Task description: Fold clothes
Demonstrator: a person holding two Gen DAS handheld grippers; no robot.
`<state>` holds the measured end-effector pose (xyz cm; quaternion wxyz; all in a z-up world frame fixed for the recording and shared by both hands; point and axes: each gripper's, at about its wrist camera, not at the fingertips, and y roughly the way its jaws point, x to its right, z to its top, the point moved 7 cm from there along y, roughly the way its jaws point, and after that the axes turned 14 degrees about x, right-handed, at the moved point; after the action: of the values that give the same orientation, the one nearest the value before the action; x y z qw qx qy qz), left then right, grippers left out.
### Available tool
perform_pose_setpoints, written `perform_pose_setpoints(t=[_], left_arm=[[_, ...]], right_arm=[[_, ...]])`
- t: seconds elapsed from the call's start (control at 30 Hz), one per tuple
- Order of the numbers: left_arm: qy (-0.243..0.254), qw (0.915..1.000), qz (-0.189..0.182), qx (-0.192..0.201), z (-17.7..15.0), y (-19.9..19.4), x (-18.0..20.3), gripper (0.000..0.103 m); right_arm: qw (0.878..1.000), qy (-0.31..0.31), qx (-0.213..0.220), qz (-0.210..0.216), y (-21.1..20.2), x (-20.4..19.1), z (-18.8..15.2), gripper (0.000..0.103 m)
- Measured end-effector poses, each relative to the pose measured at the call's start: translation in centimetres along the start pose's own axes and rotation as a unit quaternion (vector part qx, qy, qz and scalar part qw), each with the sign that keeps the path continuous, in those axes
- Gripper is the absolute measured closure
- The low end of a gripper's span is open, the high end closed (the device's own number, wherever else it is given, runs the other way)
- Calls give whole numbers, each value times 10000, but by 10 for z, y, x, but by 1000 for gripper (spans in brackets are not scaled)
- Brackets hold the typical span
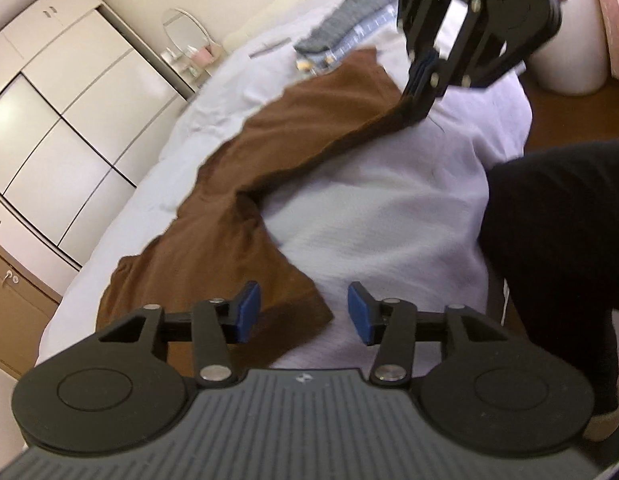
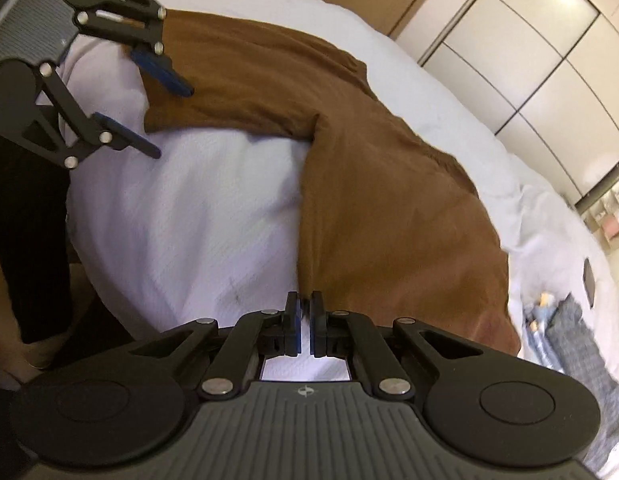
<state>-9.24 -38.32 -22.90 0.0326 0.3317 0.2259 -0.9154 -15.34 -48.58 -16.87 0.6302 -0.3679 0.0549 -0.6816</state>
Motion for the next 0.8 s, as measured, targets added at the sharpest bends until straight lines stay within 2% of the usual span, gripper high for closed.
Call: perform_pose_setpoints(t=[0.07, 0.13, 0.27, 0.37, 0.4, 0.47, 0.57, 0.67, 0.7, 0.73, 0.77, 0.8], left_arm=[[51, 9998, -44, -168, -6, 3, 3, 85], [-79, 9999, -5, -150, -4, -1, 0, 97], [-478, 9986, -116, 173, 13, -18, -13, 99], [-331, 9989, -259, 196, 17, -23, -12, 97], [-300, 9989, -288, 204, 19, -24, -11, 94], [-279, 9989, -316, 226, 23, -25, -10, 93], [-384, 9983, -309, 309, 29, -25, -11, 93], [-484, 9980, -247, 321, 32, -23, -16, 91], [-498, 9980, -215, 314, 32, -20, -18, 91], [-517, 9980, -187, 306, 32, -18, -21, 91], [-529, 9980, -165, 294, 32, -16, -24, 91], [-523, 9981, -136, 283, 32, -14, -26, 91]], right_arm=[[9993, 335, 105, -93, -6, 10, -3, 87], [9974, 669, 210, -185, -11, 19, -5, 64], [9813, 1626, 383, -961, -19, 77, -23, 61], [9528, 2608, 475, -1481, -16, 131, -50, 60], [9413, 2933, 512, -1589, -14, 147, -59, 59], [9196, 3484, 582, -1716, -6, 176, -77, 58], [8833, 4329, 703, -1657, 13, 208, -105, 57], [8597, 4860, 779, -1366, 33, 224, -121, 55], [8552, 4971, 795, -1231, 38, 225, -124, 58], [8520, 5057, 808, -1083, 43, 225, -125, 81], [8512, 5090, 787, -1007, 44, 225, -126, 92], [8514, 5101, 752, -962, 44, 226, -125, 95]])
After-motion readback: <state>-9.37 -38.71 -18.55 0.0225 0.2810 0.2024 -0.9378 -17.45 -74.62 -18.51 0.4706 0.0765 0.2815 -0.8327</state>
